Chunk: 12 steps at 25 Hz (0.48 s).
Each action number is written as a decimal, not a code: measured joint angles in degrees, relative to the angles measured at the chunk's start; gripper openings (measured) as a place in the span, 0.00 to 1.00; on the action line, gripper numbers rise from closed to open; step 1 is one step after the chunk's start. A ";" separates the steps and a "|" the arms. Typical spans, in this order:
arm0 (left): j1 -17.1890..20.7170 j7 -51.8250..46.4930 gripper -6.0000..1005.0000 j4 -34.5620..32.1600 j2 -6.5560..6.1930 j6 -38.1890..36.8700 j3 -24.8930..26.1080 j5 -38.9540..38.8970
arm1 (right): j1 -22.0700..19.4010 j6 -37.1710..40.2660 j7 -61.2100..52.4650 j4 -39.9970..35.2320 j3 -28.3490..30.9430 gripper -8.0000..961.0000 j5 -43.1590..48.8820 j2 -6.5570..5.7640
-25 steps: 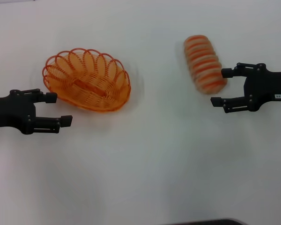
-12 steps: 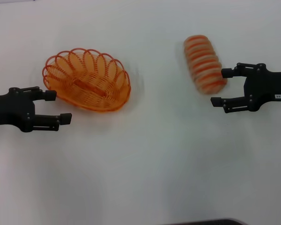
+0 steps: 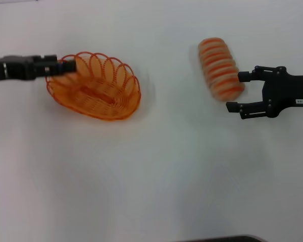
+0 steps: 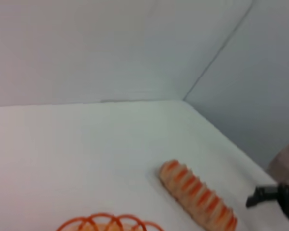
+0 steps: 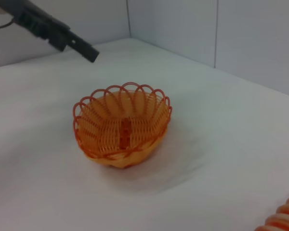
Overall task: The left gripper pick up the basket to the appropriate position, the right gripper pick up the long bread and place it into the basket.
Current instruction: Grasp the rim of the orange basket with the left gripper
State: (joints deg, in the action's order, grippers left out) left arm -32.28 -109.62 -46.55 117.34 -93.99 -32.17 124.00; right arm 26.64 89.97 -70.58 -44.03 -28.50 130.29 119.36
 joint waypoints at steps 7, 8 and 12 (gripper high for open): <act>-2.81 -14.20 0.90 -1.16 -0.89 3.76 3.37 -0.07 | 0.18 0.33 -0.02 0.00 0.11 0.97 -0.07 0.00; -2.96 -15.12 0.90 -1.16 -1.19 4.33 3.25 -0.07 | 0.22 0.35 -0.01 0.00 0.11 0.97 -0.08 0.00; -4.13 -20.97 0.90 -1.07 -3.36 7.45 0.16 1.23 | 0.49 0.41 -0.01 -0.08 0.07 0.97 -0.08 -0.03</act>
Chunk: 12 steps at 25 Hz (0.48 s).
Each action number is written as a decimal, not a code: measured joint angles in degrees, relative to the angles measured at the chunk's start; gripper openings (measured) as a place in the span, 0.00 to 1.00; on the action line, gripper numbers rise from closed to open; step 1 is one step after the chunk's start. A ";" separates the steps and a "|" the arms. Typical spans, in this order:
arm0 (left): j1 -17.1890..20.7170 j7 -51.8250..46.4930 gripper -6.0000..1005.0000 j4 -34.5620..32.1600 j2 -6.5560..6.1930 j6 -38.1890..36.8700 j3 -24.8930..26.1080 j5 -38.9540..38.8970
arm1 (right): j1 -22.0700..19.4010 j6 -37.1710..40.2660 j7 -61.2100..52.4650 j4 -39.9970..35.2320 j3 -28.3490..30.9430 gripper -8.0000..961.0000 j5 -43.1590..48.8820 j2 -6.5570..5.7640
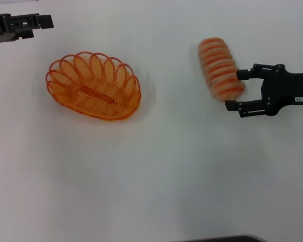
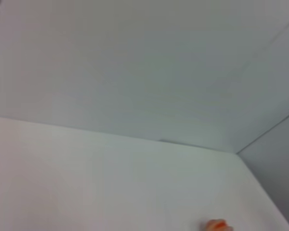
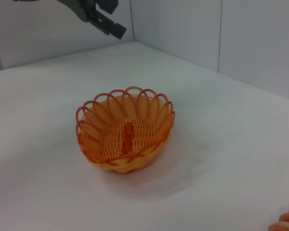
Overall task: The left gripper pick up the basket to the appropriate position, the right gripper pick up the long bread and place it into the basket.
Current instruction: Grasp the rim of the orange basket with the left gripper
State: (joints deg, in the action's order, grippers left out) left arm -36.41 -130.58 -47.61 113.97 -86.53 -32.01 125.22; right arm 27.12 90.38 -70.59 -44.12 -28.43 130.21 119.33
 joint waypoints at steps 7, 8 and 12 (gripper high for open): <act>-3.71 -9.46 0.90 -0.31 -3.03 3.74 -10.38 5.50 | 0.49 0.00 0.01 -0.17 -0.19 0.97 0.01 -0.15; -3.71 -9.46 0.90 -0.31 -3.03 3.74 -10.38 5.50 | 0.52 0.00 0.02 -0.17 -0.21 0.97 0.01 -0.15; -9.07 -11.92 0.90 -0.85 -2.91 5.00 -13.89 15.16 | 0.56 0.02 0.01 -0.24 -0.28 0.97 0.03 -0.15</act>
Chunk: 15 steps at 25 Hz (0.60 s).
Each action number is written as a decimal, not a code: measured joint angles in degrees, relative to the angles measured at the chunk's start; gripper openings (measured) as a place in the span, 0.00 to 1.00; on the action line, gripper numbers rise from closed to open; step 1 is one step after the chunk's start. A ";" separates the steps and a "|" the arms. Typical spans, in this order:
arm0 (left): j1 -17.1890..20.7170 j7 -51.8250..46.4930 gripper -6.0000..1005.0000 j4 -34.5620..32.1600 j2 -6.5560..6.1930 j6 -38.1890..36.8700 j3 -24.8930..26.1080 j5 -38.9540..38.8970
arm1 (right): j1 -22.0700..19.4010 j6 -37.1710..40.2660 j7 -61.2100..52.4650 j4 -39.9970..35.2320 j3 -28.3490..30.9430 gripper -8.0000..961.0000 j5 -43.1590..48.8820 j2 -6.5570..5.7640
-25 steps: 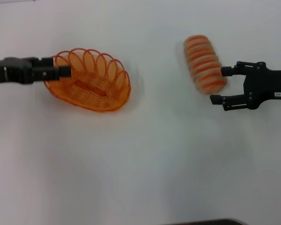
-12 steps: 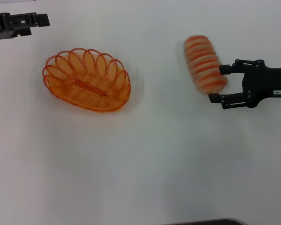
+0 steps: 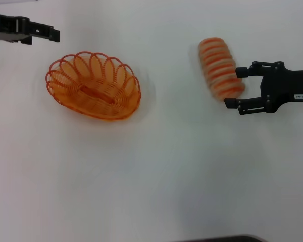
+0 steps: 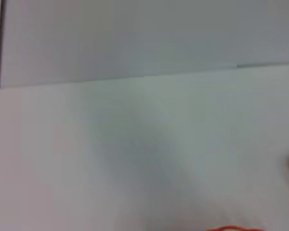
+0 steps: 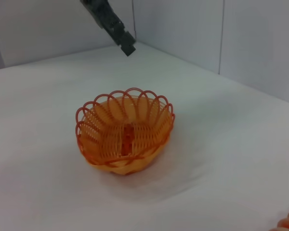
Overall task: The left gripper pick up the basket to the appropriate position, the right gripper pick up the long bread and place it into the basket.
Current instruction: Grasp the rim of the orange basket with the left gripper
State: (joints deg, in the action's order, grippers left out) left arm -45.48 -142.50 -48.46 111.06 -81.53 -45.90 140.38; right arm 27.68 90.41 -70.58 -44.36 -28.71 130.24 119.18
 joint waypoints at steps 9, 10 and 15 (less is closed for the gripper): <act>-6.12 -0.16 0.90 -3.16 1.94 0.11 -11.25 12.04 | -0.02 0.78 0.00 -0.11 0.12 0.97 0.11 -0.07; -6.38 -0.23 0.90 -3.17 2.21 0.17 -11.98 12.84 | -0.07 0.78 0.00 -0.11 0.13 0.97 0.11 -0.08; -7.05 -0.41 0.90 -3.21 5.62 1.10 -13.22 19.40 | -0.22 0.82 0.00 -0.11 0.25 0.97 0.11 -0.09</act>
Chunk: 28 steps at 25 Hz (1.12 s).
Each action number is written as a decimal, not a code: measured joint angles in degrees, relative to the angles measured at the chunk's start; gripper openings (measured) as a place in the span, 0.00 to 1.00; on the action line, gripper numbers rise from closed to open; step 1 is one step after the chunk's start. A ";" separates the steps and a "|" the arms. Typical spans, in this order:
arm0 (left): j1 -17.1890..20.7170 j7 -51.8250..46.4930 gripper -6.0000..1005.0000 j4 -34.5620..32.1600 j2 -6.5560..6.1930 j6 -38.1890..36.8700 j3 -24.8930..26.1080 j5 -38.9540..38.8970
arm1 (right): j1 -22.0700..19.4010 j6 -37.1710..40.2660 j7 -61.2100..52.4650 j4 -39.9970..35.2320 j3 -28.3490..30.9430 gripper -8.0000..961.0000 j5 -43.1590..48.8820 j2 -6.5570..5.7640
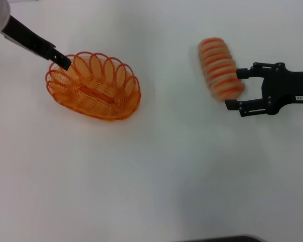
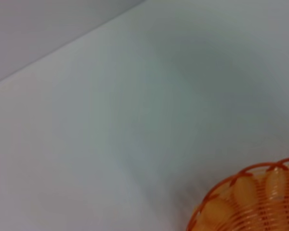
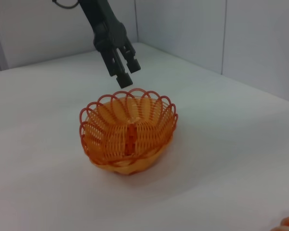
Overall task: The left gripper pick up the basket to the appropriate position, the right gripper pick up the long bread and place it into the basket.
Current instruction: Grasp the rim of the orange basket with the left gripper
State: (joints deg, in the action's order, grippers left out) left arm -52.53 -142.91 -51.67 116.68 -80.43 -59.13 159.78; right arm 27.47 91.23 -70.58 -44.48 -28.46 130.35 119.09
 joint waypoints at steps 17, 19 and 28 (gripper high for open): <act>0.61 -0.23 0.90 4.18 3.58 7.19 -0.72 3.89 | 0.22 0.01 0.00 0.00 -0.17 0.97 0.05 -0.06; 0.60 -0.24 0.90 4.77 3.61 7.98 -0.99 3.91 | 0.22 0.01 0.00 0.00 -0.14 0.97 0.05 -0.07; 0.53 0.08 0.90 6.63 3.98 9.22 -1.08 3.96 | 0.21 -0.27 0.04 0.01 -0.11 0.97 0.04 -0.09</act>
State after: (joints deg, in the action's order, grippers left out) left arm -52.00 -142.83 -45.03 120.66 -71.21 -60.21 163.74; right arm 27.68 90.95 -70.54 -44.47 -28.57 130.38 119.00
